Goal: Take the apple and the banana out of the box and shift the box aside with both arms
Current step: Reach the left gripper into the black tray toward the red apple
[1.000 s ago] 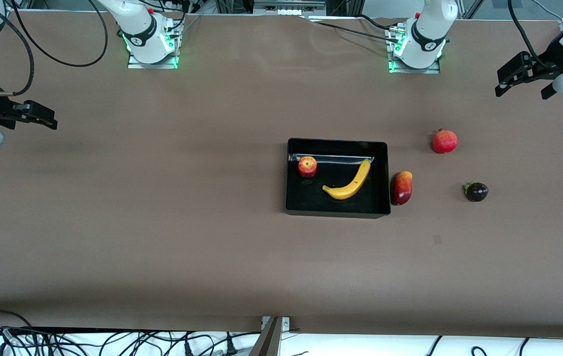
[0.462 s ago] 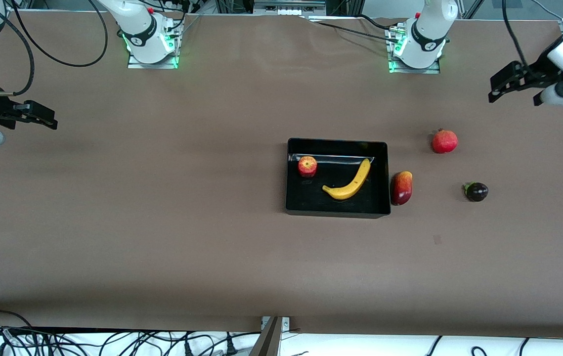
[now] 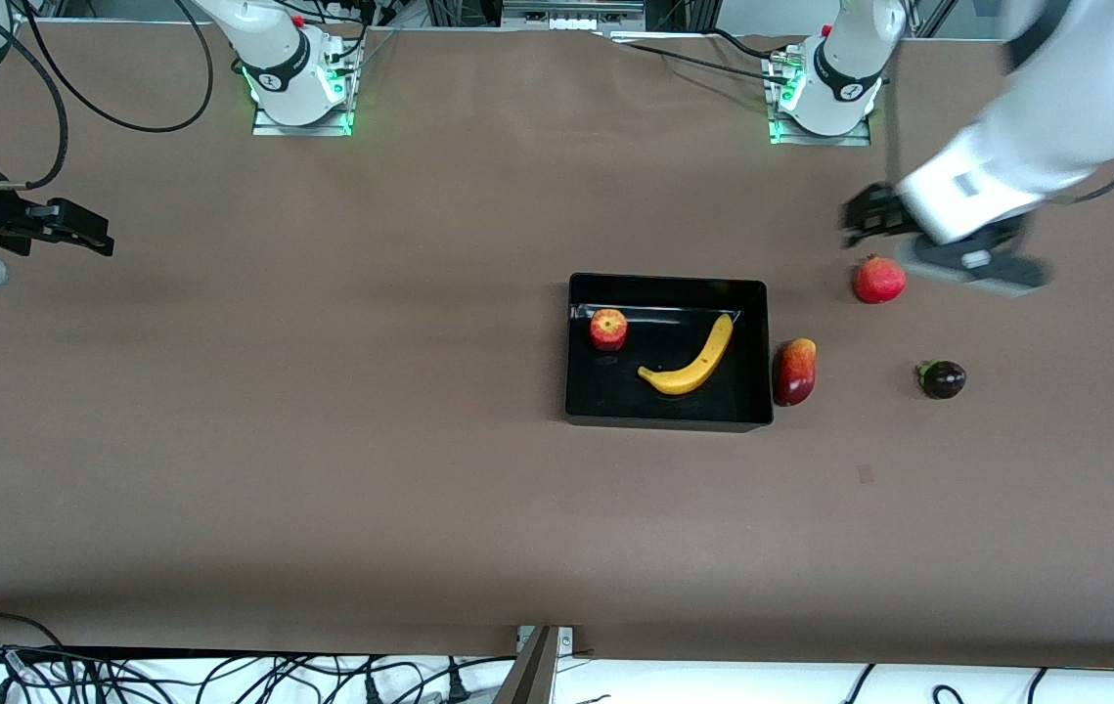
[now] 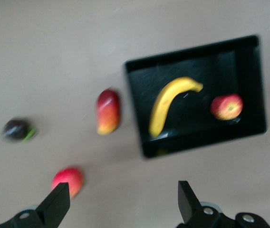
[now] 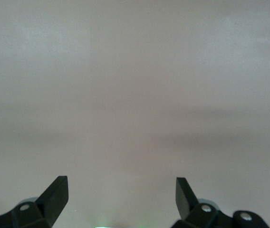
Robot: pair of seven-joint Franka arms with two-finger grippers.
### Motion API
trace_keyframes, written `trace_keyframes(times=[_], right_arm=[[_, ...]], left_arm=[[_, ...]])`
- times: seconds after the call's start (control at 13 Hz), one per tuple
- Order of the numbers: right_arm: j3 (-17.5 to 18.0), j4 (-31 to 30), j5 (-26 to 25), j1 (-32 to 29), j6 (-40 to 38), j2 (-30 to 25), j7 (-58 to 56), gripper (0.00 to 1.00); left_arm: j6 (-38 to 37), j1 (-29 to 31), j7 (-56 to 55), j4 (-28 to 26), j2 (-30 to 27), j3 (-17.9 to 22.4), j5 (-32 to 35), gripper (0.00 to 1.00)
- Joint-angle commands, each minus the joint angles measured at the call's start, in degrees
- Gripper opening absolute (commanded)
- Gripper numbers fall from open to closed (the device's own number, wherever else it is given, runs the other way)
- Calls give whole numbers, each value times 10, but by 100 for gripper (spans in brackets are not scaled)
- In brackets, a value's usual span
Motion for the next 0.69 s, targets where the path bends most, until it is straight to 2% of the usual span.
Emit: trace_keyframes(times=[0.0,0.15,0.31,0.46,0.62], right_arm=[[4,8,0,-3,-11,-1,-3,100],[3,8,0,-3,-11,-1,-3,100],[3,8,0,-3,-11,-1,-3,100],[4,9,-3,-3,-6,0,-3,100],[4,9,-1,-3,-8,-1,-3,100]], left_arm=[[121,-29,-35,-56,42,-30,-10,100],[215,-74,-83,-79,99,-28,-3,100],[261,-117,-107,-80,155,-18,-3,100],[311,-166,-127,-80,203,14,-3,100],[359,-189,-137,-77,244,21,-3,100]])
